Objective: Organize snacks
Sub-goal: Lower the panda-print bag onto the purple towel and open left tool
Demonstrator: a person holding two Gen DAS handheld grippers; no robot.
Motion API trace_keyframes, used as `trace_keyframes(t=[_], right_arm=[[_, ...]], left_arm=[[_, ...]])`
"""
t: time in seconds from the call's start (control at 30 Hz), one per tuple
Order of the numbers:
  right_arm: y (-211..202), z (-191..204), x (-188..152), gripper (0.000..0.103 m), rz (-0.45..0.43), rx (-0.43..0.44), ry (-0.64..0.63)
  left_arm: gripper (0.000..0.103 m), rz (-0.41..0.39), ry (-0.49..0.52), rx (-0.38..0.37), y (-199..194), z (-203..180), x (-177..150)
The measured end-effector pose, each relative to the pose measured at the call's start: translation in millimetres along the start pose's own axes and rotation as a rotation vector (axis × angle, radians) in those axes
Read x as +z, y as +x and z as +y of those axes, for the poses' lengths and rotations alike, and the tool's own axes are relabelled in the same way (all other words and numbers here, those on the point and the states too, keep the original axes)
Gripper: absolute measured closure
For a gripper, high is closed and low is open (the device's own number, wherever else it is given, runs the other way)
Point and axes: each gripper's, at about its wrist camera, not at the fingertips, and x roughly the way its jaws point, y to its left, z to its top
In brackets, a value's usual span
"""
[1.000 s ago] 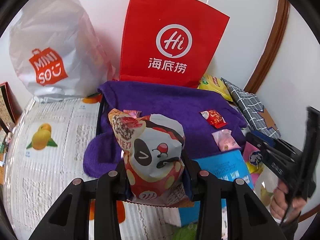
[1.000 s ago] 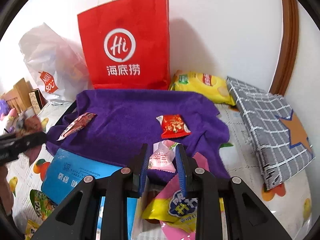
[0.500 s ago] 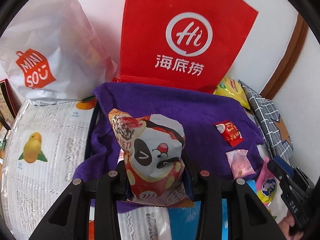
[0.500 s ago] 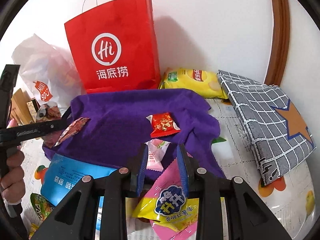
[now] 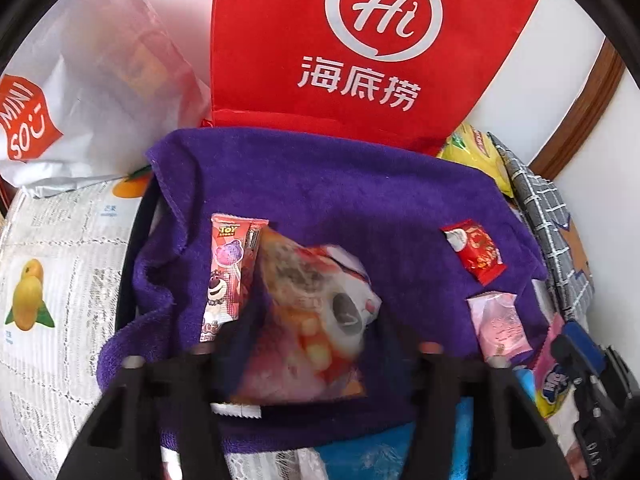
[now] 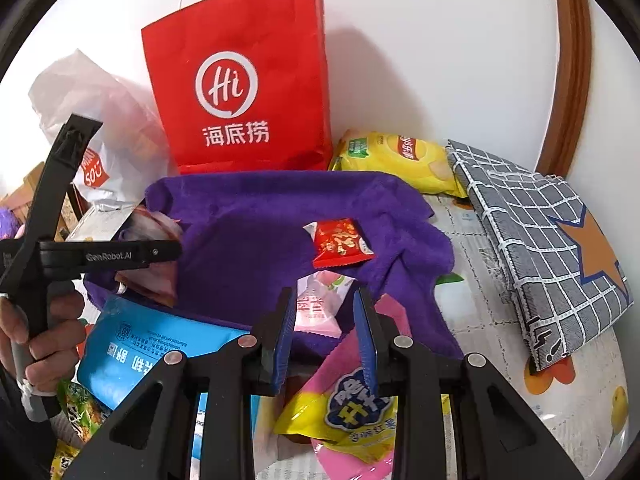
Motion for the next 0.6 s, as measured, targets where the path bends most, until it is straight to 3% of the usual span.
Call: trace_keyframes(t=[0.27, 0.6], right_arm=[[0, 2, -1, 0.072, -0.018, 0.014, 0.003], [-18, -5, 2, 0.072, -0.108, -0.01, 0.021]], left_arm=[[0.036, -0.064, -0.005, 0.01, -35, 5, -5], [0.036, -0.151, -0.022, 0.06, -77, 37, -54]])
